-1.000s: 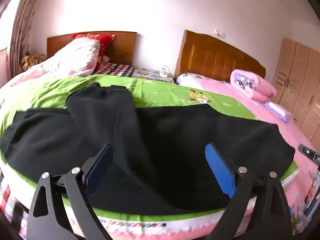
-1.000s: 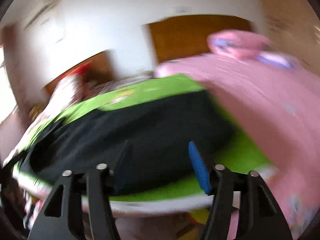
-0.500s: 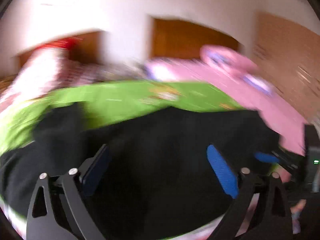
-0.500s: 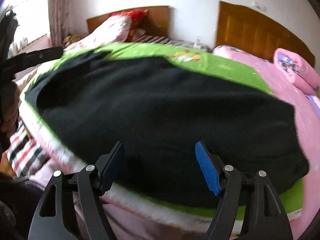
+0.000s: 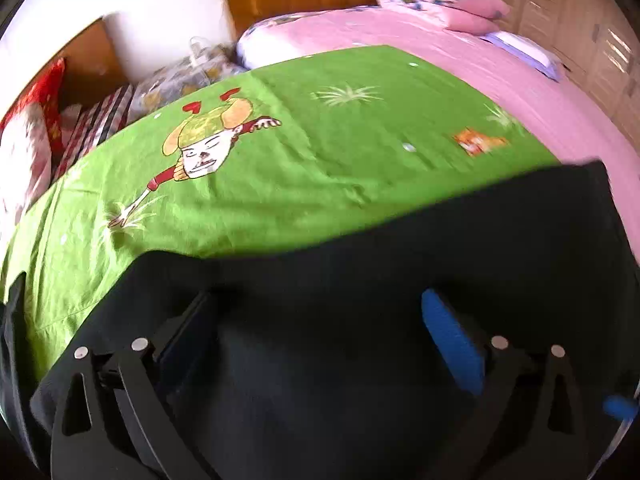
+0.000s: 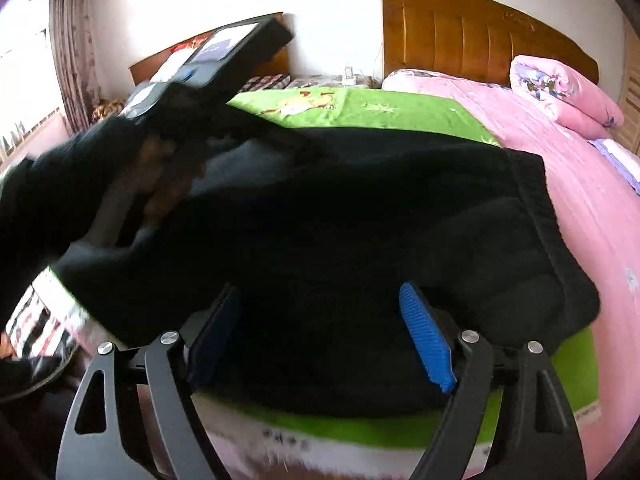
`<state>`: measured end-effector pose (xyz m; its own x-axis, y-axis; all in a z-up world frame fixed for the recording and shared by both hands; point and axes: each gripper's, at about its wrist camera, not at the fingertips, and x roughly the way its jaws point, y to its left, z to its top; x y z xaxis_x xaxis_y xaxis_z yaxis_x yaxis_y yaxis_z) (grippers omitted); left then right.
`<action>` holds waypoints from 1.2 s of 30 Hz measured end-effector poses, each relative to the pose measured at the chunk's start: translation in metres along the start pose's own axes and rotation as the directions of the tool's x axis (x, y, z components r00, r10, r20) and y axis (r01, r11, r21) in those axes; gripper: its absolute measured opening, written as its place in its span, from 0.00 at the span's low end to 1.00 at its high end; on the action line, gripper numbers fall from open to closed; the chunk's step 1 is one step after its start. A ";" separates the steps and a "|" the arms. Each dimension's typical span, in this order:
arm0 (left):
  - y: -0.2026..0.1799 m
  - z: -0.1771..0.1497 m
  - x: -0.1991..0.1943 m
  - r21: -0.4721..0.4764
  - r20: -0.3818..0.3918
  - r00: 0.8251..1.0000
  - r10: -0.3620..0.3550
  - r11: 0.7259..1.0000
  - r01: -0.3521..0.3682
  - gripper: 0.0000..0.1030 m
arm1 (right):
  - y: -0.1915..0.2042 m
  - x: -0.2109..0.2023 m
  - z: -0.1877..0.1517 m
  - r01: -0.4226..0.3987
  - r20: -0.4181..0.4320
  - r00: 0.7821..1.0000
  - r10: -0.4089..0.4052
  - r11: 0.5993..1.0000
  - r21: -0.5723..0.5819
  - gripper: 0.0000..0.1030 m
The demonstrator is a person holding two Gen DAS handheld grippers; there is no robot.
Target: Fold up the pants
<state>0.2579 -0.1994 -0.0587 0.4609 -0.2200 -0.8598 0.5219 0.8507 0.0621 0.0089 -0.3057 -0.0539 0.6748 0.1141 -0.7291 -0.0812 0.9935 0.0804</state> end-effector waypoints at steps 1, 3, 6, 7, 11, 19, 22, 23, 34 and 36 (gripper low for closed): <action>0.000 0.001 0.000 -0.002 0.003 1.000 0.009 1.000 -0.009 0.99 | -0.002 -0.004 0.002 0.005 0.002 1.000 -0.005 1.000 0.005 0.76; -0.004 0.002 -0.001 -0.002 0.023 0.999 0.028 1.000 -0.028 0.99 | -0.012 -0.018 0.007 0.028 0.066 0.997 -0.031 0.999 0.047 0.77; -0.005 0.001 -0.002 -0.011 0.045 0.999 0.022 1.000 -0.022 0.99 | -0.028 -0.021 0.013 -0.003 0.137 0.990 -0.014 0.992 0.124 0.87; -0.005 0.001 -0.002 -0.011 0.050 0.998 0.023 1.000 -0.022 0.99 | -0.031 -0.012 0.013 -0.001 0.104 0.994 -0.013 0.991 0.133 0.87; -0.002 0.005 0.001 -0.017 0.065 0.998 0.018 1.000 -0.017 0.99 | -0.023 0.002 -0.005 0.063 0.037 0.997 -0.066 0.995 0.079 0.88; 0.042 -0.013 -0.086 -0.084 0.273 0.960 -0.066 0.992 0.092 0.95 | -0.006 -0.031 0.014 0.088 0.034 0.995 -0.091 0.994 0.070 0.88; 0.099 -0.066 -0.169 -0.179 0.452 0.892 -0.014 0.978 0.105 0.98 | 0.032 -0.053 0.040 -0.023 0.169 0.985 0.028 0.999 -0.032 0.88; 0.119 -0.086 -0.190 -0.218 0.486 0.874 0.018 0.971 0.102 0.98 | 0.048 -0.054 0.049 -0.065 0.193 0.978 0.080 0.994 -0.084 0.88; 0.332 -0.350 -0.283 -0.817 0.200 0.840 0.505 0.559 -0.141 0.98 | 0.341 0.026 0.163 -0.411 -0.046 0.850 0.524 0.608 -0.679 0.92; 0.355 -0.383 -0.282 -0.884 0.171 0.846 0.505 0.458 -0.095 0.98 | 0.386 0.046 0.180 -0.465 -0.123 0.831 0.542 0.554 -0.691 0.92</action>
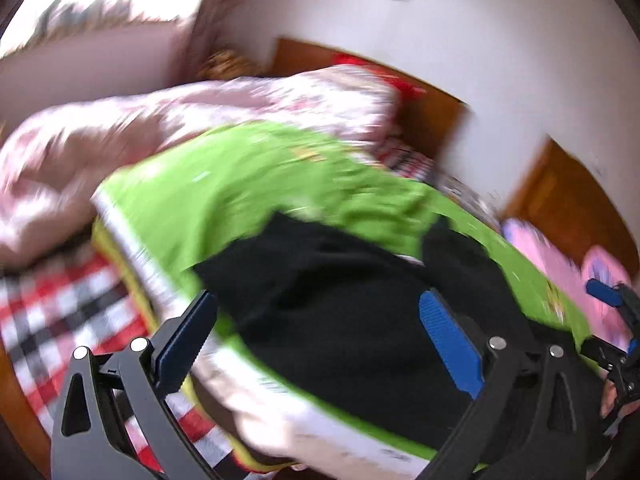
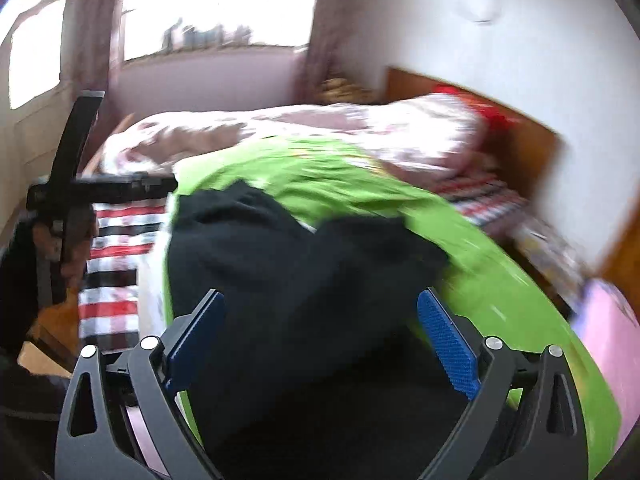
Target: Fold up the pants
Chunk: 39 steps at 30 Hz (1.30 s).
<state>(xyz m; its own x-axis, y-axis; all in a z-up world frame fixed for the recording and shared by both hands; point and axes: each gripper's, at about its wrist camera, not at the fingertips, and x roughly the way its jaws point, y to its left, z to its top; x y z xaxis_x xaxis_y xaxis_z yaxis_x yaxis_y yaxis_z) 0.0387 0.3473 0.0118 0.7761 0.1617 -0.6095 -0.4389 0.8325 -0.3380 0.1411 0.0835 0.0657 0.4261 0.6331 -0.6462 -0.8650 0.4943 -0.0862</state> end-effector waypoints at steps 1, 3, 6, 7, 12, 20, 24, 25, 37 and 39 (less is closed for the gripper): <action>0.014 0.002 0.002 -0.053 0.000 1.000 -0.012 0.999 0.012 0.98 | 0.003 0.027 0.021 -0.031 -0.039 0.999 0.030 0.999 -0.014 0.92; 0.035 0.003 0.009 -0.147 -0.004 0.999 -0.039 0.988 0.038 0.97 | 0.006 0.065 0.046 -0.052 -0.100 0.994 0.050 0.998 -0.024 0.92; 0.050 -0.002 0.018 -0.188 -0.032 0.998 -0.050 0.981 0.044 0.90 | 0.021 0.119 0.076 -0.099 -0.167 0.982 0.085 0.992 -0.075 0.92; 0.053 -0.002 0.023 -0.199 -0.038 0.997 -0.063 0.978 0.054 0.86 | 0.022 0.133 0.081 -0.115 -0.180 0.979 0.098 0.990 -0.086 0.92; 0.064 0.000 0.054 -0.230 -0.049 0.996 -0.070 0.971 0.057 0.81 | 0.016 0.209 0.098 -0.154 -0.272 0.952 0.142 0.988 -0.023 0.81; 0.078 0.001 0.087 -0.262 -0.091 0.993 -0.076 0.964 0.050 0.59 | 0.024 0.258 0.093 -0.231 -0.351 0.908 0.227 0.972 0.033 0.64; 0.072 0.000 0.091 -0.197 -0.095 0.995 -0.031 0.980 0.012 0.13 | 0.035 0.249 0.091 -0.241 -0.311 0.924 0.222 0.970 -0.022 0.21; 0.072 0.001 0.090 -0.192 -0.095 0.995 -0.037 0.981 0.018 0.06 | 0.039 0.245 0.089 -0.233 -0.306 0.929 0.209 0.972 -0.042 0.17; 0.042 0.037 0.074 -0.081 -0.002 0.999 0.039 0.996 -0.039 0.06 | 0.040 0.231 0.106 -0.074 -0.221 0.974 0.052 0.993 -0.091 0.15; 0.051 0.030 0.098 -0.099 -0.076 0.994 0.075 0.992 -0.083 0.06 | 0.039 0.255 0.098 -0.060 -0.283 0.958 0.038 0.996 -0.071 0.16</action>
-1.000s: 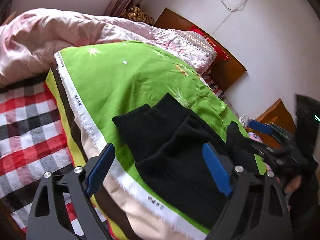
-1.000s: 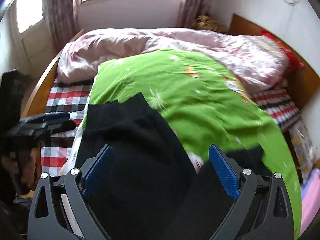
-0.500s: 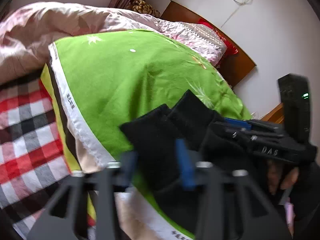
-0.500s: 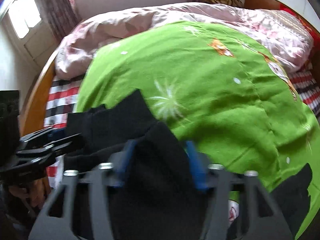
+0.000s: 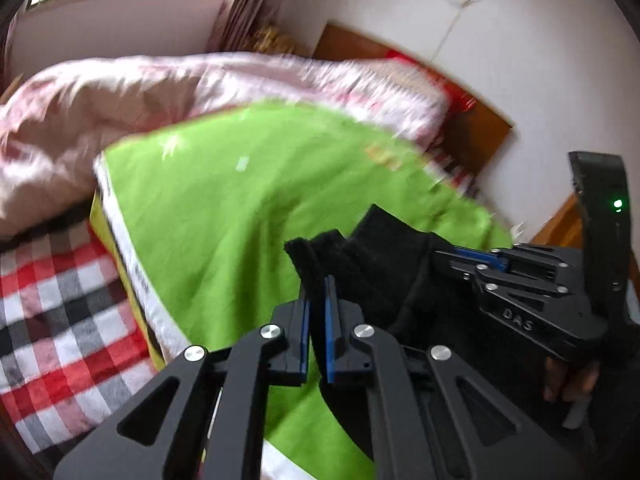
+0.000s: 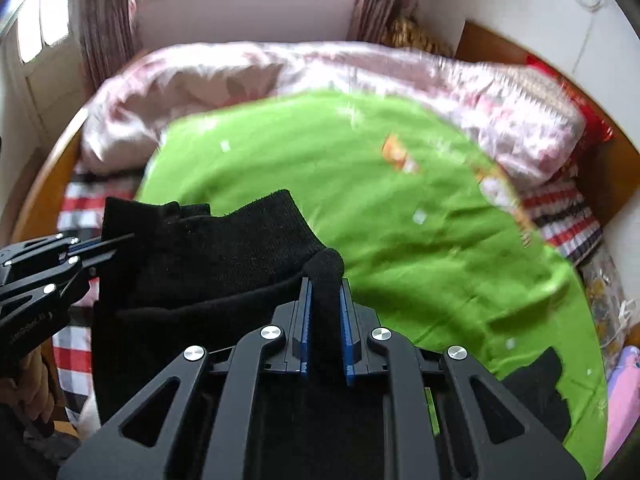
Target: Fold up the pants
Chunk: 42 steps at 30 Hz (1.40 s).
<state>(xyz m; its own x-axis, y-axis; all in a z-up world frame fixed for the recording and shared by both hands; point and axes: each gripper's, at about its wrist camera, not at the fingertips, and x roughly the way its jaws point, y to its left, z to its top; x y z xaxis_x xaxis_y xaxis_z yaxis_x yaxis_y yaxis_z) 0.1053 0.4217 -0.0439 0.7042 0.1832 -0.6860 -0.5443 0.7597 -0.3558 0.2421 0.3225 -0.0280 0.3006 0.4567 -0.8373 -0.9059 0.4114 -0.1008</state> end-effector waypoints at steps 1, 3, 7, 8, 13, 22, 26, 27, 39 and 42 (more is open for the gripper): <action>0.004 -0.004 0.011 -0.002 -0.029 0.999 0.017 1.000 -0.017 0.11 | -0.003 0.007 -0.002 0.021 0.004 1.000 -0.021 0.999 0.030 0.18; 0.007 -0.013 0.020 0.034 -0.025 0.999 0.022 0.999 -0.022 0.14 | -0.014 0.007 -0.003 0.002 0.008 1.000 -0.003 0.995 0.102 0.25; 0.017 -0.012 -0.010 0.004 0.041 0.993 0.114 0.993 -0.114 0.68 | -0.036 -0.016 -0.003 -0.060 0.017 0.998 0.058 0.979 0.193 0.64; 0.018 -0.011 -0.024 -0.014 0.079 0.988 0.132 0.991 -0.132 0.68 | -0.042 -0.028 -0.003 -0.096 0.043 0.995 0.089 0.971 0.218 0.64; -0.014 -0.022 -0.091 0.109 0.166 0.986 -0.030 0.994 0.011 0.93 | -0.095 -0.115 -0.044 -0.205 0.241 0.963 0.121 0.909 0.363 0.81; -0.098 -0.065 -0.061 0.339 -0.066 0.981 -0.184 0.920 0.195 0.98 | -0.205 -0.142 -0.201 -0.209 0.231 0.971 0.054 0.661 0.721 0.73; -0.102 -0.083 -0.011 0.354 -0.183 0.980 -0.080 0.924 0.142 0.98 | -0.208 -0.120 -0.232 -0.297 0.265 0.954 0.139 0.563 0.772 0.70; -0.098 -0.087 -0.003 0.352 -0.197 0.978 -0.066 0.926 0.134 0.98 | -0.207 -0.112 -0.235 -0.320 0.276 0.947 0.163 0.540 0.779 0.69; -0.055 -0.052 -0.053 0.161 -0.062 0.982 -0.177 0.970 0.184 0.98 | -0.150 -0.141 -0.177 -0.279 0.338 0.939 0.067 0.725 0.630 0.16; -0.021 -0.032 -0.070 0.028 0.037 0.988 -0.152 0.988 0.151 0.98 | -0.099 -0.161 -0.125 -0.260 0.360 0.930 0.082 0.837 0.482 0.16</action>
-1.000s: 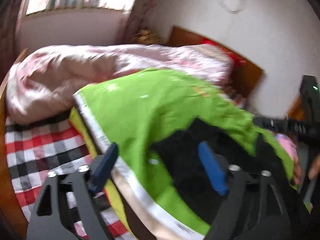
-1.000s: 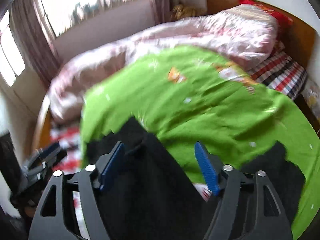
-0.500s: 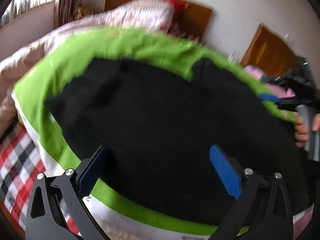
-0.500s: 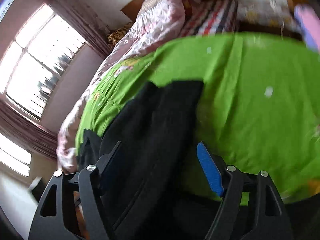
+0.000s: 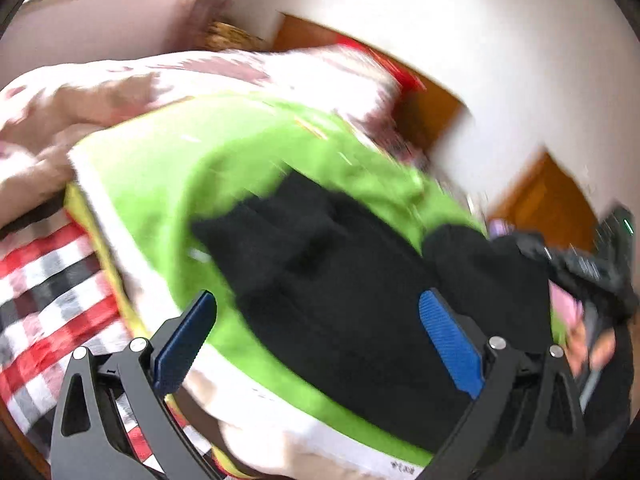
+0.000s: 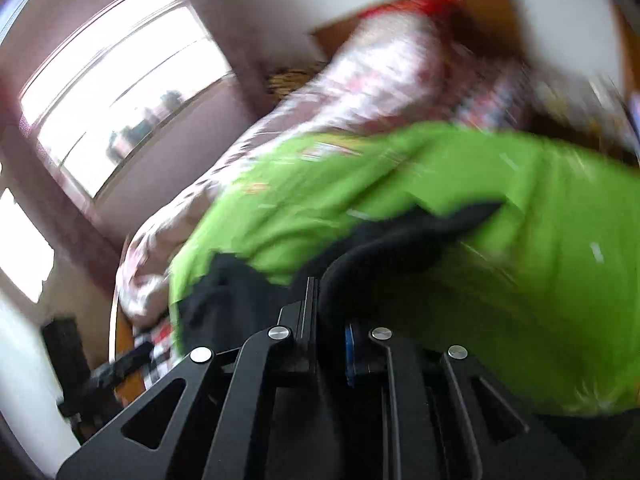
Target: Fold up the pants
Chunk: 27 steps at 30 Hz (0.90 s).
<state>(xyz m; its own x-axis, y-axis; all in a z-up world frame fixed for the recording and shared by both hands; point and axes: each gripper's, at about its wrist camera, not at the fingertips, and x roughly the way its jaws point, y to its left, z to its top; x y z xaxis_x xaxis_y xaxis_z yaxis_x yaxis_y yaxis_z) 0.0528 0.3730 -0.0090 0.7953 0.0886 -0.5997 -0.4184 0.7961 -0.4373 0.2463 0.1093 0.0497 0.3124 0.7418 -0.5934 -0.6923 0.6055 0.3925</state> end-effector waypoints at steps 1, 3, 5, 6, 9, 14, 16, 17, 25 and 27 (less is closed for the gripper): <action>0.013 0.005 -0.007 -0.056 0.028 1.000 0.005 0.998 -0.003 0.98 | 0.022 0.003 0.002 -0.007 -0.007 1.000 0.006 0.998 -0.055 0.16; 0.030 0.011 -0.016 -0.128 0.058 0.998 0.025 0.992 -0.017 0.98 | 0.070 0.023 0.000 -0.045 -0.059 0.998 0.035 0.984 -0.171 0.16; 0.045 0.014 -0.021 -0.162 0.066 0.996 0.058 0.986 -0.047 0.98 | 0.104 0.051 -0.014 -0.076 -0.146 0.988 0.041 0.967 -0.245 0.17; 0.048 0.014 -0.023 -0.166 0.066 0.995 0.069 0.985 -0.057 0.98 | 0.120 0.074 -0.028 -0.107 -0.227 0.973 0.044 0.956 -0.272 0.18; 0.059 0.011 -0.028 -0.167 0.063 0.993 0.097 0.982 -0.086 0.98 | 0.142 0.118 -0.067 -0.181 -0.395 0.918 0.045 0.932 -0.315 0.22; 0.072 0.001 -0.026 -0.166 0.024 0.995 0.094 0.982 -0.089 0.98 | 0.122 0.111 -0.059 -0.259 -0.365 0.916 0.166 0.940 -0.223 0.53; 0.073 -0.002 -0.021 -0.174 0.007 0.998 0.063 0.983 -0.061 0.98 | 0.113 0.093 -0.049 -0.261 -0.313 0.932 0.185 0.940 -0.221 0.87; 0.073 -0.003 -0.018 -0.178 -0.002 0.999 0.038 0.983 -0.038 0.98 | 0.109 0.083 -0.043 -0.265 -0.290 0.937 0.194 0.937 -0.230 0.87; 0.045 -0.006 0.019 -0.122 -0.066 0.996 -0.054 0.992 0.045 0.87 | 0.053 0.062 -0.003 -0.046 -0.109 0.994 0.015 0.956 -0.290 0.64; 0.043 -0.006 0.030 -0.126 -0.068 0.997 -0.035 0.992 0.026 0.81 | 0.044 0.085 0.003 -0.010 -0.147 0.988 -0.036 0.953 -0.303 0.60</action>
<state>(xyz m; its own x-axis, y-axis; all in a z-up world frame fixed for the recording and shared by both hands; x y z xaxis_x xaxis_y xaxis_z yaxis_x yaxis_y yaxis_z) 0.0560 0.4069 -0.0497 0.7778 0.0198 -0.6282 -0.4494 0.7162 -0.5339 0.2447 0.1993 0.0190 0.2380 0.6690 -0.7041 -0.8599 0.4822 0.1674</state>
